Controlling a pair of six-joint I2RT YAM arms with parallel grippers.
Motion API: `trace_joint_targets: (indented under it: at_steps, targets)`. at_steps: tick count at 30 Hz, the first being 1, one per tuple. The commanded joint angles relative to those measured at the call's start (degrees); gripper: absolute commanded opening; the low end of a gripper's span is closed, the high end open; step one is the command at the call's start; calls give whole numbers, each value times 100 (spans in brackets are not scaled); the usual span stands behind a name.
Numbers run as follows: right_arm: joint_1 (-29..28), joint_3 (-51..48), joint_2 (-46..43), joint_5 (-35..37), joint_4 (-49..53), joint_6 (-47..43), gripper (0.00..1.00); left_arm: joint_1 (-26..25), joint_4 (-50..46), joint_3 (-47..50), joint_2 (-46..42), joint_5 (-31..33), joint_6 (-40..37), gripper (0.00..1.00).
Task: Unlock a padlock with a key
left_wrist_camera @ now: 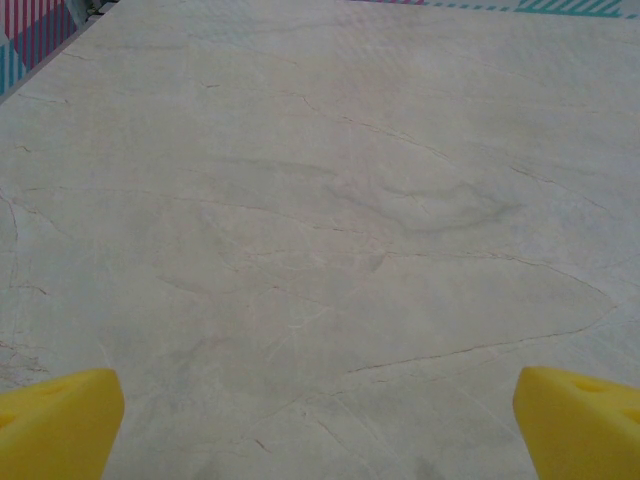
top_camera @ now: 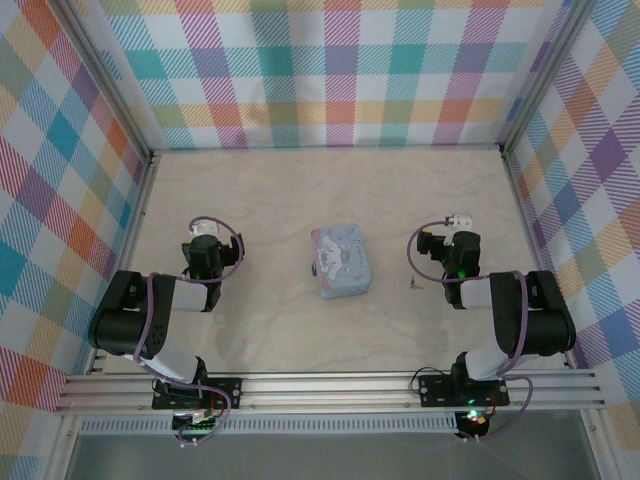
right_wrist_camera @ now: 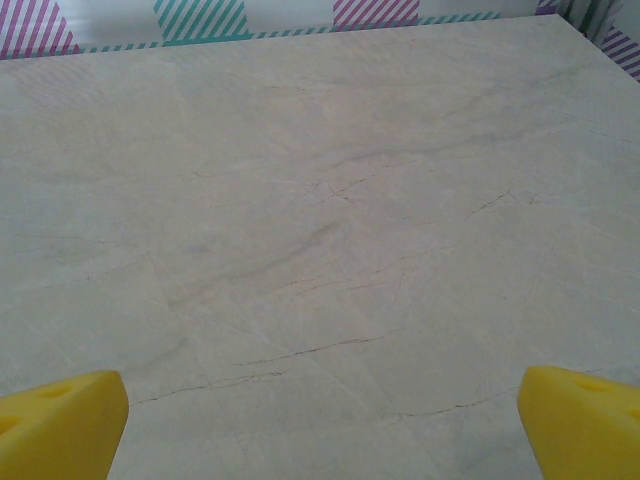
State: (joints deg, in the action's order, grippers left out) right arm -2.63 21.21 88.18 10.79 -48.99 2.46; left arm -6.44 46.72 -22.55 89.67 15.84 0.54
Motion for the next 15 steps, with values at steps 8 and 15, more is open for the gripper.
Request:
trace_joint_targets:
  at_steps: [8, 15]
  targets:
    - [17, 147, -139, 3, 75, 32, 100, 83, 43, -82, -71, -100, -26, 100]
    - [-5, 749, -1283, 80, 2006, 77, 100, 125, -2120, -1018, -981, -54, 50, 100]
